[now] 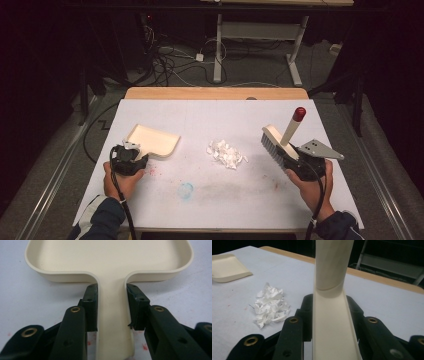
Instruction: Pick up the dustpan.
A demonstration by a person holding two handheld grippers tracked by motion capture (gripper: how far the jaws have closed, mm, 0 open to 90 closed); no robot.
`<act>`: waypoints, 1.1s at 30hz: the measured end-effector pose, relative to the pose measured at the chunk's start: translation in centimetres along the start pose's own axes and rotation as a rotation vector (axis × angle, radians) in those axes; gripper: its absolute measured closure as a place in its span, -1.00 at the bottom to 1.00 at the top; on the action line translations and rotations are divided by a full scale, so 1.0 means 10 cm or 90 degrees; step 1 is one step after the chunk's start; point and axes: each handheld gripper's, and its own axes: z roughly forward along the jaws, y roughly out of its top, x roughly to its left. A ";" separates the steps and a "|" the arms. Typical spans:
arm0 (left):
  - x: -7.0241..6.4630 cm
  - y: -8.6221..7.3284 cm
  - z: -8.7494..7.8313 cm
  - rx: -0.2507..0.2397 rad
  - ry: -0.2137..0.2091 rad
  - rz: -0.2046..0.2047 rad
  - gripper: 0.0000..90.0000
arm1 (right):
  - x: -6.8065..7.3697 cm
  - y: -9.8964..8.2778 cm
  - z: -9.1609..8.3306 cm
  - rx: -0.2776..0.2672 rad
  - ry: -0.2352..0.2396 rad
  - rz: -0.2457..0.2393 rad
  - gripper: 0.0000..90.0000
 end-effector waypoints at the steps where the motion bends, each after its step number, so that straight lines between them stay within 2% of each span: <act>1: 0.00 0.00 -0.03 -0.002 -0.003 0.007 0.42 | 0.01 0.00 0.03 0.005 -0.005 0.008 0.50; 6: -0.06 -0.06 -0.15 -0.002 -0.019 0.036 0.42 | 0.13 -0.04 0.27 0.022 -0.049 0.048 0.50; 9: -0.11 -0.11 -0.22 -0.001 -0.031 0.049 0.42 | 0.27 -0.06 0.44 0.033 -0.075 0.030 0.50; 12: -0.16 -0.14 -0.32 -0.014 -0.038 0.058 0.42 | 0.42 -0.09 0.60 0.043 -0.066 0.033 0.50; 14: -0.18 -0.16 -0.38 -0.021 -0.045 0.065 0.42 | 0.56 -0.05 0.68 0.040 -0.065 0.016 0.50; 16: -0.21 -0.19 -0.42 -0.023 -0.052 0.074 0.42 | 0.66 -0.02 0.75 0.039 -0.054 0.028 0.50; 21: -0.24 -0.28 -0.49 -0.020 -0.060 0.081 0.42 | 0.90 0.02 0.89 0.032 -0.061 0.007 0.50; 27: -0.20 -0.34 -0.53 -0.023 -0.062 0.073 0.42 | 0.99 0.08 1.00 0.018 -0.037 0.028 0.50; 31: -0.24 -0.34 -0.53 -0.019 -0.071 0.095 0.42 | 1.03 0.10 1.03 0.016 -0.026 0.030 0.50; 33: -0.28 -0.33 -0.52 -0.015 -0.079 0.112 0.42 | 1.03 0.12 1.03 0.013 -0.030 0.021 0.50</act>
